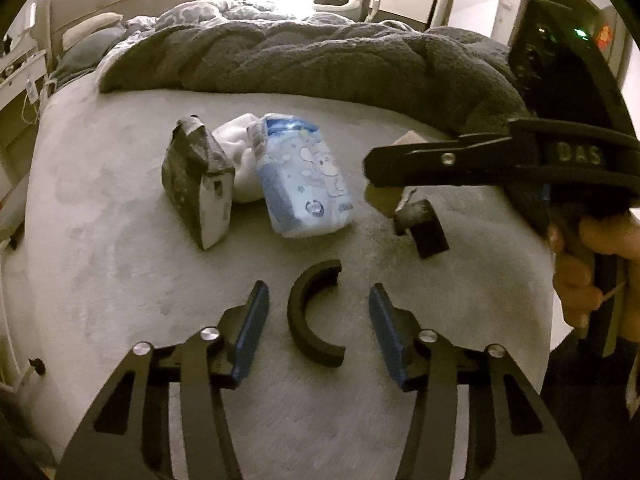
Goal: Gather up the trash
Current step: 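Grasp the brown cardboard tape core with the right gripper, then grasp the black C-shaped plastic piece with the left gripper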
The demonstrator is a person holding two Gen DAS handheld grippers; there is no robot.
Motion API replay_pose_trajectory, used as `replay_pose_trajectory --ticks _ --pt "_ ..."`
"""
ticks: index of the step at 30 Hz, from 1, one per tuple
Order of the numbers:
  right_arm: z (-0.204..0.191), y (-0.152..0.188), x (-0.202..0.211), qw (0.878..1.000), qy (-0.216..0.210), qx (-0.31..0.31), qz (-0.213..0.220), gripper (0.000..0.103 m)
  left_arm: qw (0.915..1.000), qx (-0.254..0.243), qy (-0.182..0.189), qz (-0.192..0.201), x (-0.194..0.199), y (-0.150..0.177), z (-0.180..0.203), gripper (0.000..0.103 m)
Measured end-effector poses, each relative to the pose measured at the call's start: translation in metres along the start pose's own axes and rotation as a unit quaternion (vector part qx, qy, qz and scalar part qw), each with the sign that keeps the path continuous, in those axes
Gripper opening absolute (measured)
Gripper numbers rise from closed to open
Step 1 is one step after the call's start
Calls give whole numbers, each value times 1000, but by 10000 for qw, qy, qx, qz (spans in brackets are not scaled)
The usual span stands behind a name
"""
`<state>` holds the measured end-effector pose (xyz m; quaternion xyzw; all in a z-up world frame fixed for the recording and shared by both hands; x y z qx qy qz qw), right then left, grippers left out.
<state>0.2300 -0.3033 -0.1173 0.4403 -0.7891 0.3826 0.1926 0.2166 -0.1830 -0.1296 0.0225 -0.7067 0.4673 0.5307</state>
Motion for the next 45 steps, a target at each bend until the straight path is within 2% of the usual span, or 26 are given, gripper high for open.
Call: replay_pose_trajectory --ticks 1,3,6,17,27,37,45 --pt "0 0 2 10000 -2 1 20 52 10000 44 -16 -5 -1 0 -1 46" --pt "1 -1 6 10000 -13 -16 74 52 9999 156 -27 -20 -3 -1 -5 34" --pt "-2 -3 10 9999 -21 20 162 52 9998 211 -33 -49 -4 0 -6 26" --pt "-30 -7 16 9989 -124 203 395 52 9997 159 -162 -85 14 9 -8 26" --pt "-78 -4 21 9964 -330 511 595 52 9978 447 -480 41 53 23 -35 26" --pt "-133 10 2 9934 -577 882 445 52 9927 815 -856 235 104 51 -72 26" --pt "-179 24 -22 9903 -716 1163 252 52 9868 1094 -1179 186 132 85 -105 26"
Point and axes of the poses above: each gripper's, at about its wrist camera, not at the fingertips, and x roughly against the way its jaws point, z to its right, y to its underside, the point moved 4 cm from there along -x, roughly the way its jaws point, and after that the axes turned 13 degrees about -x, right-handed, at the moved point
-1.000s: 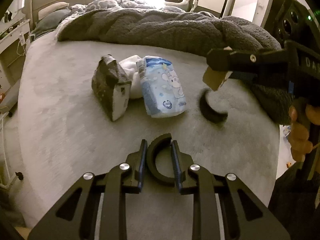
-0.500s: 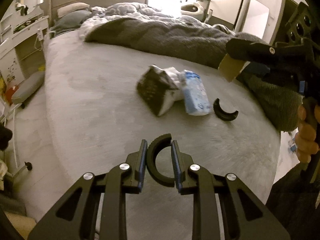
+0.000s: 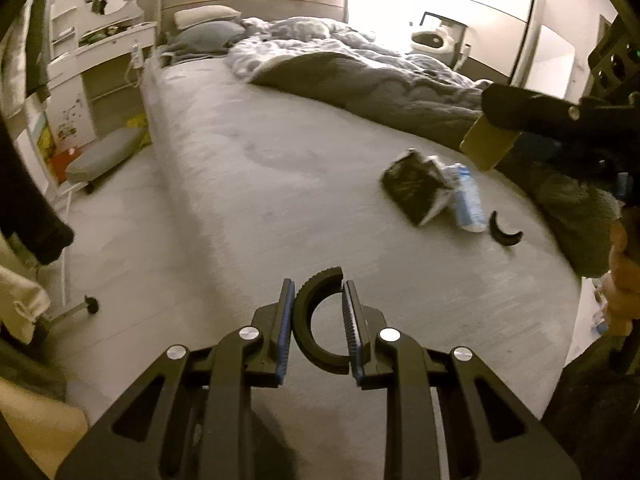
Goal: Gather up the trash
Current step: 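Grasp the black C-shaped plastic piece with the left gripper, then open the left gripper over the bin to drop the C-piece while the right carries the tape core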
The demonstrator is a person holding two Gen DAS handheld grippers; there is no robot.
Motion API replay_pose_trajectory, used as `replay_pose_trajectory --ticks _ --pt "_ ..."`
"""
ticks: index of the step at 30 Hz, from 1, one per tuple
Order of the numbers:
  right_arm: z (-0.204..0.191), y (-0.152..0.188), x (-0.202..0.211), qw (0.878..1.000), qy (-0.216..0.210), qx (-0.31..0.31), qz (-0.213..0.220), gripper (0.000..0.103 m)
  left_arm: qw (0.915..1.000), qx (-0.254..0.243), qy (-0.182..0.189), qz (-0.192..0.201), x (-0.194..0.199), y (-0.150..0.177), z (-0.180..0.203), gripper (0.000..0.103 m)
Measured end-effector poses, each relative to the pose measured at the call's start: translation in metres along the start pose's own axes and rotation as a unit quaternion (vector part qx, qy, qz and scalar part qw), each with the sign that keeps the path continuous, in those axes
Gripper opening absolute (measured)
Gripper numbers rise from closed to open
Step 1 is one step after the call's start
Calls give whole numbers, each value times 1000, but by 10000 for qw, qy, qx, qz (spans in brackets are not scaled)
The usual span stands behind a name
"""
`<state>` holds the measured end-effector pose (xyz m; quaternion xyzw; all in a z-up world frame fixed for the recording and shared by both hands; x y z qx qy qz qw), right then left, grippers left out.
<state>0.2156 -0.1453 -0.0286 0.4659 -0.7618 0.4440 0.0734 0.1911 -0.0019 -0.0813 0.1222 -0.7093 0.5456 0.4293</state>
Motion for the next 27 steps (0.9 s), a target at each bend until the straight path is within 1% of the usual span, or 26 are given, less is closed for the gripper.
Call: replay_pose_trajectory --ticks 7,13,17,20,26,27 --pt "-35 11 -27 9994 -123 203 -233 52 9989 327 -233 -246 4 33 -39 26" --pt "-67 22 -51 9982 -231 338 -427 52 9949 703 -419 -592 2 72 -74 26" --pt "-85 32 -69 9970 -274 437 -580 52 9904 902 -516 -913 -5 102 -95 26" --pt "-96 40 -80 9960 -296 492 -691 52 9850 1146 -533 -1174 -11 127 -111 26" --pt "-116 56 -101 9940 -316 583 -875 52 9741 1477 -447 -1655 -21 172 -130 26" --pt "-120 58 -105 9935 -314 600 -911 52 9711 1570 -399 -1754 -23 182 -133 26"
Point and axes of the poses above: each gripper's, at about its wrist camera, not at the fingertips, and x roughly against the way its jaws point, z to its right, y to its underside, the point moved 4 cm from there along -x, roughly the way its jaws point, and after that the axes turned 13 degrees about -x, right-handed, at the moved point
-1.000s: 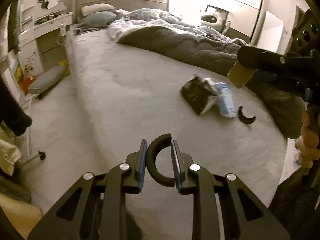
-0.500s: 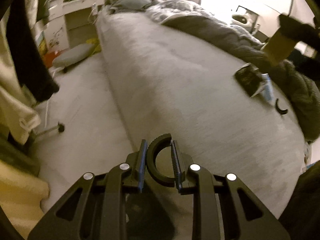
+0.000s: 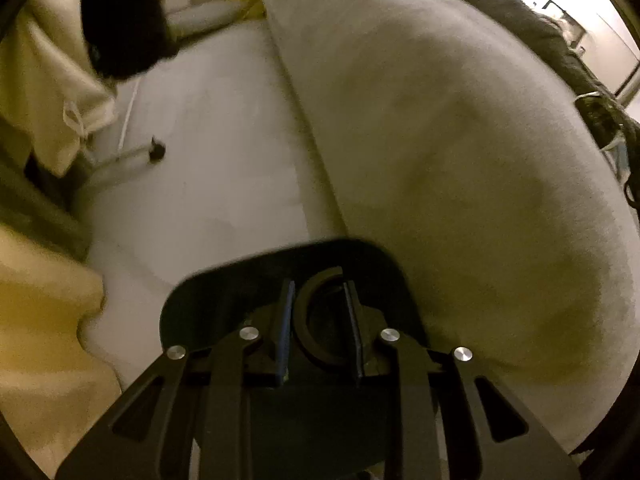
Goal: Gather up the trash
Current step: 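Open the left gripper over the bin to drop the C-piece while the right carries the tape core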
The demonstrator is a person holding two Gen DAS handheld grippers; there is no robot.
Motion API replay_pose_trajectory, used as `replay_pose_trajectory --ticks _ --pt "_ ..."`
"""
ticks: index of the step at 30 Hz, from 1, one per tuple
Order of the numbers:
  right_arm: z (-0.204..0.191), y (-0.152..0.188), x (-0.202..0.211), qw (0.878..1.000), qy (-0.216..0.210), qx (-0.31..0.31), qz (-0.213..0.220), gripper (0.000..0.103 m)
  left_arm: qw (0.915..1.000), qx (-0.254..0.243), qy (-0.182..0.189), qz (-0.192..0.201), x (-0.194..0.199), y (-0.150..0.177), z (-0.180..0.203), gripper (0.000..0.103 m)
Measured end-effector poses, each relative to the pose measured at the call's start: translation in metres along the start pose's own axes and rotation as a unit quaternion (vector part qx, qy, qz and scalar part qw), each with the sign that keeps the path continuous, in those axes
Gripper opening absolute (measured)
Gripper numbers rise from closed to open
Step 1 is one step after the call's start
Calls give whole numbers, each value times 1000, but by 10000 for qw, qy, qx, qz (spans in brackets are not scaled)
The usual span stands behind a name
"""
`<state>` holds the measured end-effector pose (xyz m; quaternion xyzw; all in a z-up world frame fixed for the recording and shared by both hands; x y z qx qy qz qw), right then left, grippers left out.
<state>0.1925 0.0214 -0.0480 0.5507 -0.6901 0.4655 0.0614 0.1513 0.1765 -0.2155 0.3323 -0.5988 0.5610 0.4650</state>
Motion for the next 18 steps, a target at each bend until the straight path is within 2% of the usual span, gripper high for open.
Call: replay_pose_trajectory --ticks 6,12,14,18 --pt "-16 10 -27 9997 24 104 -235 52 9982 215 232 -500 -23 32 -13 26" --pt "-26 20 -50 9988 107 181 -446 52 9926 232 471 -1098 -53 62 -6 26" --pt "-28 23 -59 9984 145 192 -508 52 9896 209 475 -1344 -62 74 -4 26" --pt "-30 29 -74 9975 213 202 -639 52 9860 181 456 -1591 -71 92 -3 27"
Point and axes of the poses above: each gripper's, at about its wrist camera, not at the fingertips, and x roughly against the way its jaws point, z to its right, y to its underside, the point moved 4 cm from there along -x, roughly the way its jaws point, and after that the axes turned 13 degrees about -x, right-handed, at the moved point
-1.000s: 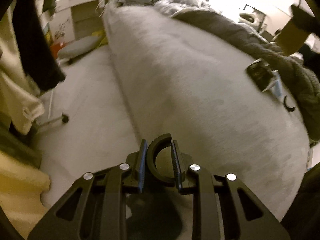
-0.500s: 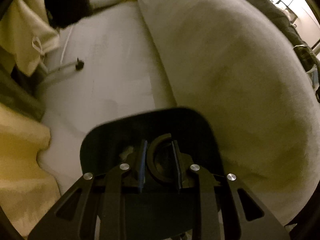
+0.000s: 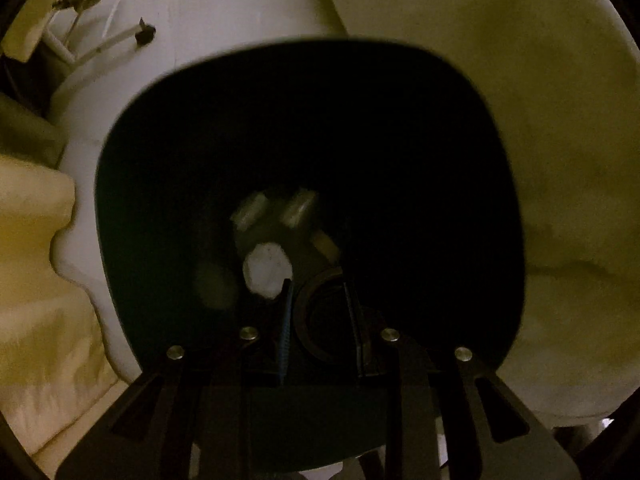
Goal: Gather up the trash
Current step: 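Open the left gripper over the bin to drop the C-piece while the right carries the tape core, then open the right gripper to drop the tape core into the bin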
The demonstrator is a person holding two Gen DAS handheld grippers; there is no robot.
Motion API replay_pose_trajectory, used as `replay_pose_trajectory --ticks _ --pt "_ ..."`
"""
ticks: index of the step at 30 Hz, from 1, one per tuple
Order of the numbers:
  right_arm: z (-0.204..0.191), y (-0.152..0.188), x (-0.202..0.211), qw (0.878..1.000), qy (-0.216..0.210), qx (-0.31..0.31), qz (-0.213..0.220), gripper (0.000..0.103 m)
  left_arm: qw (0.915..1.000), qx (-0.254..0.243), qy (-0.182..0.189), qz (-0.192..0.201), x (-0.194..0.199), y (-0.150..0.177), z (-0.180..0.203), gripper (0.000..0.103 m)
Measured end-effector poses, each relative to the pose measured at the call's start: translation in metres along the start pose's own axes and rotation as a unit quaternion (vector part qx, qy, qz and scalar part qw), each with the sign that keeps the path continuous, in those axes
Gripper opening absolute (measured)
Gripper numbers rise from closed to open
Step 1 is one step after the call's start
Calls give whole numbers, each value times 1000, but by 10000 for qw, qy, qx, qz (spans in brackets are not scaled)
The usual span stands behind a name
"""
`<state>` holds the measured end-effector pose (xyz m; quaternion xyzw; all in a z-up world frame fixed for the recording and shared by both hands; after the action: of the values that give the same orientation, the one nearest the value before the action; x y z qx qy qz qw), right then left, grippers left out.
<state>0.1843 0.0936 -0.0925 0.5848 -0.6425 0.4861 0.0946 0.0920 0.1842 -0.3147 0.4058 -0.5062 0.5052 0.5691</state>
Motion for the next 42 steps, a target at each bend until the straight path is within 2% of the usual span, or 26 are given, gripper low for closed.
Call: replay_pose_trajectory --ticks 1,3,4,6,8,16,20,22,29,34,36,42 --pt "-1 2 -4 10000 20 1 -35 52 10000 5 -5 -26 -1 3 -2 30" --pt "-1 5 -14 9999 75 17 -129 52 9999 -85 -62 -11 0 8 -1 44" --pt "-1 8 -18 9998 117 27 -176 52 9999 -92 -50 16 0 7 -3 46" --pt "1 13 -29 9994 209 37 -284 52 9999 -52 29 97 3 8 -9 59" --pt "5 16 -39 9986 344 40 -390 52 9998 13 63 180 8 8 -14 65" --pt "25 34 -77 9941 754 -2 -782 52 9966 220 75 788 45 12 -34 65" --pt "29 43 -91 9915 882 4 -961 52 9928 111 -189 1179 74 12 -38 65" --pt "32 47 -97 9901 943 11 -1039 52 9894 131 -204 1434 93 11 -40 65" --pt "38 64 -115 9852 1114 58 -1302 52 9780 270 -354 2036 147 13 -52 53" --pt "41 87 -134 9766 1372 251 -1637 52 9661 304 -607 2490 184 10 -55 50" --pt "42 99 -143 9720 1466 336 -1806 52 9622 315 -583 2641 198 7 -56 46" --pt "50 128 -166 9581 1704 551 -2233 52 9531 308 -425 2981 231 1 -50 46"
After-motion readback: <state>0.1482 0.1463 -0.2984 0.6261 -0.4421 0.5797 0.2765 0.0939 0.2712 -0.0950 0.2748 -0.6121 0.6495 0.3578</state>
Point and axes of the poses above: each gripper's, at about its wrist camera, not at the fingertips, and x roughly against the way its jaws point, z to its right, y to its underside, the point moved 4 cm from there along -x, roughly the way its jaws point, and after that the axes turned 13 degrees about -x, right-handed, at the moved point
